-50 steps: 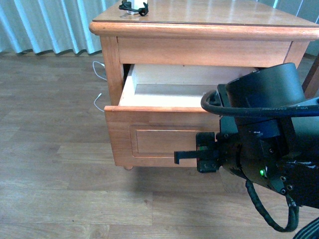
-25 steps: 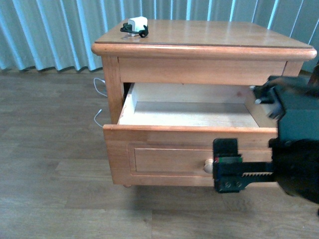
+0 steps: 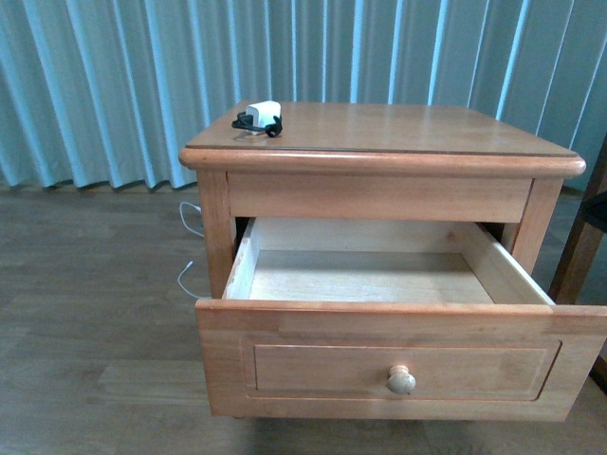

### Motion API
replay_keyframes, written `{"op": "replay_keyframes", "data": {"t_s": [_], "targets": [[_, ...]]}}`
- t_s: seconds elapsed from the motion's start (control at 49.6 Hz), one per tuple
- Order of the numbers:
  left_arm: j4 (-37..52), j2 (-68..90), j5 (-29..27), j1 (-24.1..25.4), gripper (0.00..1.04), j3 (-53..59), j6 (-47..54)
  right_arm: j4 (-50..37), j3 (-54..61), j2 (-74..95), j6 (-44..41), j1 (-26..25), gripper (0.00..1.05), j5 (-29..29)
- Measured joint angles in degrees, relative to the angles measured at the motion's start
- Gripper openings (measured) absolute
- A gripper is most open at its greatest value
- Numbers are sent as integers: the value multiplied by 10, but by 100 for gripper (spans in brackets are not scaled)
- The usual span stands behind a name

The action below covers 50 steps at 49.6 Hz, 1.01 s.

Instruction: Put charger into drawer

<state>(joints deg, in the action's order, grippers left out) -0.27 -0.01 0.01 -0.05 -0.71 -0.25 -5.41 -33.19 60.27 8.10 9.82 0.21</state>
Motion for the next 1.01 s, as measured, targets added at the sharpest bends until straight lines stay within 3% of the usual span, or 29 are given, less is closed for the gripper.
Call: {"op": "replay_keyframes", "data": {"t_s": [0.403,0.685,0.746,0.806,1.008], "targets": [[0,0,0,0,99,0,0,121,57,-247,9,-113,97,-95],[0,0,0,0,99,0,0,114,62,-254,10,-116,96,-89],[0,0,0,0,99,0,0,6,110,-273,-24,-104,84,-23],[0,0,0,0,99,0,0,-58,146,-292,-50,-101,74,-5],[0,0,0,0,99,0,0,-87,208,-335,-73,-101,40,-3]]}}
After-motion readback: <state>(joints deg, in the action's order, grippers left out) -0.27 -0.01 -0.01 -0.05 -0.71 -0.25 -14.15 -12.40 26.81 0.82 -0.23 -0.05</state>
